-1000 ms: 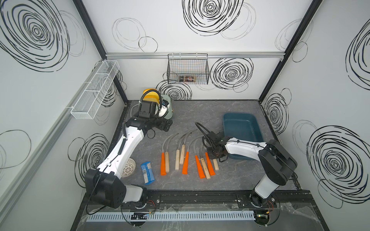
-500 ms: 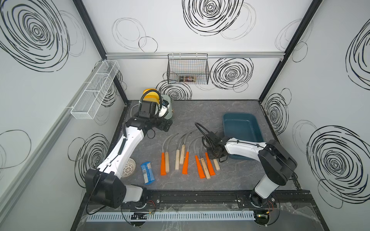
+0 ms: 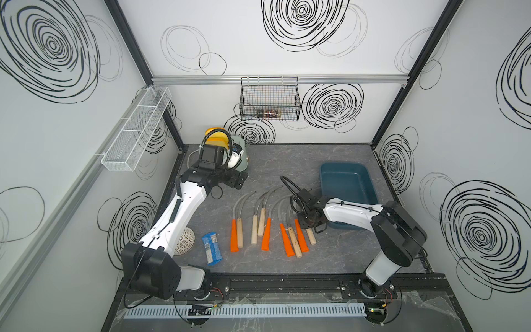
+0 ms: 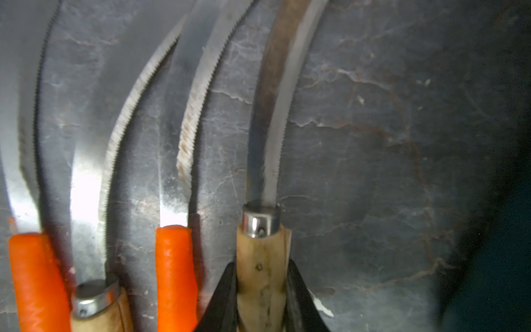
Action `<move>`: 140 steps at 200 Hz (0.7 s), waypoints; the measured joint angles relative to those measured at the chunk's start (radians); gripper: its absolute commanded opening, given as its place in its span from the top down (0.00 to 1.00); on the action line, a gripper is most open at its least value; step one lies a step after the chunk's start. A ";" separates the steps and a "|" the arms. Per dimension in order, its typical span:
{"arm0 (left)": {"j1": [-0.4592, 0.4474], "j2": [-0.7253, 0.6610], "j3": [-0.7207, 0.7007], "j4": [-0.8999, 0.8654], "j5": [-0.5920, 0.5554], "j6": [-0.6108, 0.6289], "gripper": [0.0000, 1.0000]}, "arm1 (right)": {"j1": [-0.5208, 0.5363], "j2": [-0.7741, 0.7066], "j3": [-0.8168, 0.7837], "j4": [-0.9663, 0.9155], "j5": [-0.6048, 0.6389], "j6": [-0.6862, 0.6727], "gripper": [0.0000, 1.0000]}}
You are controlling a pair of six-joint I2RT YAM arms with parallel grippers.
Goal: Put small sickles into storage boxes
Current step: Pick up the sickle at the center of the board.
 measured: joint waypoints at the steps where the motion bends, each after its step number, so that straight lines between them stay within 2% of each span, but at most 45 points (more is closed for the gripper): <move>1: 0.000 0.000 0.000 0.000 0.000 0.000 0.04 | 0.000 0.000 0.000 0.000 0.000 0.000 1.00; 140: -0.021 0.002 0.000 0.000 0.000 -0.011 0.04 | -0.022 -0.127 0.069 -0.056 -0.072 -0.050 1.00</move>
